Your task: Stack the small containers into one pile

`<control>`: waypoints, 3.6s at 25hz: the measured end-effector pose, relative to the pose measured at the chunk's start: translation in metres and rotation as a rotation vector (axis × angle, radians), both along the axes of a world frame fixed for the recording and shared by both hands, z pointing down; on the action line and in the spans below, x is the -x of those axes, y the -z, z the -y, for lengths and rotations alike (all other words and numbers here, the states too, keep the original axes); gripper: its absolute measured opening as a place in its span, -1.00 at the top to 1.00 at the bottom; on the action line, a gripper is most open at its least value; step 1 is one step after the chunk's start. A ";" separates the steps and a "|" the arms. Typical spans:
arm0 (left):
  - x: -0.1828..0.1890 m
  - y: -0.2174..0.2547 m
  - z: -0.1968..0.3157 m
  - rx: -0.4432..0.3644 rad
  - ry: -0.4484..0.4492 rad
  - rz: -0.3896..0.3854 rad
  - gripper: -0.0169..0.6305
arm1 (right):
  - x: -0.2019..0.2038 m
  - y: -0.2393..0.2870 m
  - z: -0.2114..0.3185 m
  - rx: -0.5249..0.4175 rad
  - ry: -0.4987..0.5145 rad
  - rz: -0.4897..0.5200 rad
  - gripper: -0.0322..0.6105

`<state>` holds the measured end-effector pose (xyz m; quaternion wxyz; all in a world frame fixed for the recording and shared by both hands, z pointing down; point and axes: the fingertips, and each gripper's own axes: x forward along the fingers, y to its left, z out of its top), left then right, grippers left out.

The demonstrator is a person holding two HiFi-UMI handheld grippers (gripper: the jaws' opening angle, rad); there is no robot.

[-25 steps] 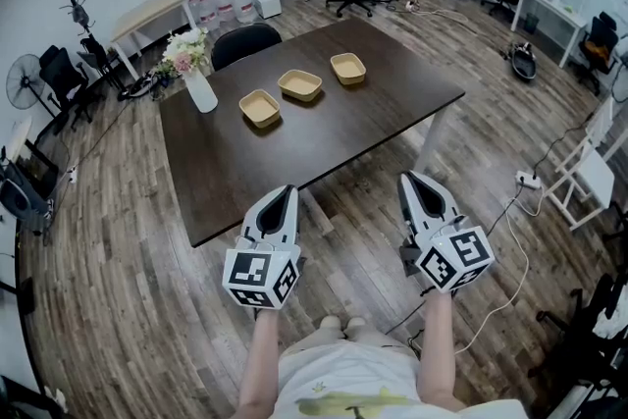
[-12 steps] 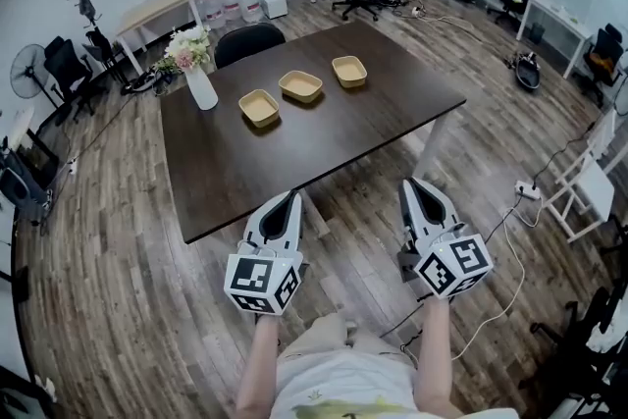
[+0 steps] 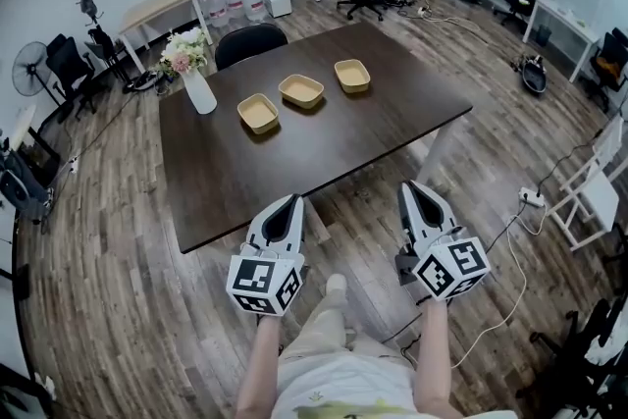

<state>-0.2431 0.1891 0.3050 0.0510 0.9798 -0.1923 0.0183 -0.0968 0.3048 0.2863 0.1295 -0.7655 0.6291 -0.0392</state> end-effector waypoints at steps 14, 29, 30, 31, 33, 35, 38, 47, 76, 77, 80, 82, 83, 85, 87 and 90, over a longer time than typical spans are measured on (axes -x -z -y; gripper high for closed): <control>-0.110 -0.010 0.106 0.020 -0.026 0.002 0.87 | -0.097 -0.017 0.105 0.057 -0.003 0.034 0.83; -0.177 -0.026 0.176 0.037 -0.061 0.029 0.87 | -0.163 -0.042 0.175 0.086 -0.053 0.117 0.83; -0.180 -0.028 0.179 0.039 -0.057 0.030 0.87 | -0.168 -0.045 0.179 0.088 -0.053 0.122 0.83; -0.183 -0.030 0.183 0.044 -0.051 0.033 0.87 | -0.173 -0.047 0.183 0.090 -0.051 0.128 0.83; -0.191 -0.038 0.191 0.057 -0.035 0.043 0.87 | -0.183 -0.053 0.193 0.097 -0.042 0.141 0.83; -0.201 -0.045 0.200 0.070 -0.015 0.056 0.87 | -0.195 -0.060 0.205 0.104 -0.027 0.156 0.83; -0.218 -0.055 0.217 0.088 0.020 0.064 0.87 | -0.218 -0.069 0.223 0.117 -0.002 0.169 0.83; -0.299 -0.077 0.266 0.163 0.086 0.080 0.87 | -0.299 -0.089 0.300 0.183 0.094 0.191 0.83; -0.399 -0.187 0.348 0.388 0.196 0.284 0.87 | -0.412 -0.233 0.443 0.608 0.139 0.259 0.81; -0.401 -0.188 0.351 0.391 0.196 0.283 0.87 | -0.415 -0.237 0.446 0.621 0.133 0.252 0.77; -0.406 -0.193 0.359 0.405 0.196 0.273 0.87 | -0.425 -0.250 0.454 0.659 0.105 0.237 0.47; -0.411 -0.197 0.361 0.411 0.190 0.269 0.87 | -0.428 -0.261 0.457 0.684 0.102 0.235 0.38; -0.412 -0.199 0.361 0.414 0.186 0.268 0.87 | -0.428 -0.266 0.459 0.695 0.106 0.239 0.38; -0.415 -0.204 0.359 0.420 0.176 0.270 0.87 | -0.427 -0.275 0.462 0.718 0.109 0.247 0.37; -0.416 -0.208 0.356 0.426 0.169 0.273 0.87 | -0.426 -0.282 0.463 0.739 0.107 0.251 0.37; -0.417 -0.212 0.355 0.432 0.164 0.280 0.87 | -0.427 -0.292 0.466 0.777 0.101 0.260 0.37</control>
